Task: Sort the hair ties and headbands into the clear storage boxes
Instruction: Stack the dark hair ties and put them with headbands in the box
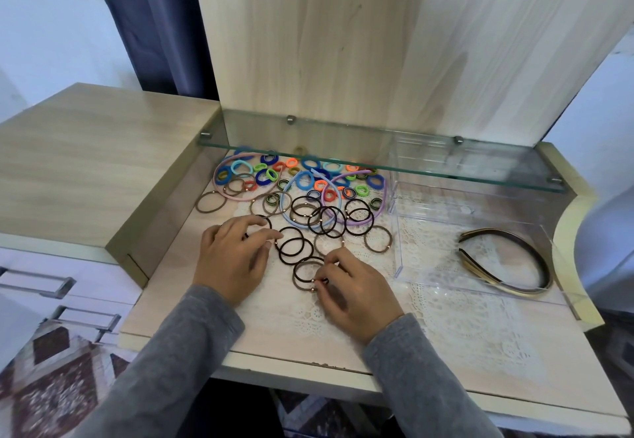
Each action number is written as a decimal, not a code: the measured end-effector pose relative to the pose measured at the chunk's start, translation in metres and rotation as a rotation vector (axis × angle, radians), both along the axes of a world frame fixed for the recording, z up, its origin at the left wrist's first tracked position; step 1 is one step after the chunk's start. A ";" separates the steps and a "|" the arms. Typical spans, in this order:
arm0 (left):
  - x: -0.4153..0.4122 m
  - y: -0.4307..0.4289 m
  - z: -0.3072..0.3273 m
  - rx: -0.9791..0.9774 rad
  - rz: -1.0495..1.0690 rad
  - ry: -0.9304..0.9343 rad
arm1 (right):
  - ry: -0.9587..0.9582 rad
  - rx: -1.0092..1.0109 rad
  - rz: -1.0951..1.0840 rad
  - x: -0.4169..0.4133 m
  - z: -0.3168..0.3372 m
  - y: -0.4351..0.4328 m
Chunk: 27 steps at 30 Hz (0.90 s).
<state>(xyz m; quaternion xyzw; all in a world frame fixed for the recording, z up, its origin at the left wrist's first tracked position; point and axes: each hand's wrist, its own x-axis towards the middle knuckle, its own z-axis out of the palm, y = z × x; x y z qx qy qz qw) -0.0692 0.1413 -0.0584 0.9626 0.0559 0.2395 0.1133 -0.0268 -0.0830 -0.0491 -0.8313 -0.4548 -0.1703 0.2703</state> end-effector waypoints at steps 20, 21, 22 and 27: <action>0.019 0.019 0.020 0.104 -0.145 0.120 | 0.140 0.032 -0.391 0.016 -0.015 0.002; 0.019 0.020 0.019 0.102 -0.150 0.119 | 0.144 0.032 -0.395 0.016 -0.015 0.002; 0.020 0.022 0.019 0.096 -0.154 0.118 | 0.143 0.035 -0.394 0.016 -0.014 0.002; 0.020 0.025 0.018 0.067 -0.178 0.117 | 0.122 0.051 -0.371 0.013 -0.010 0.001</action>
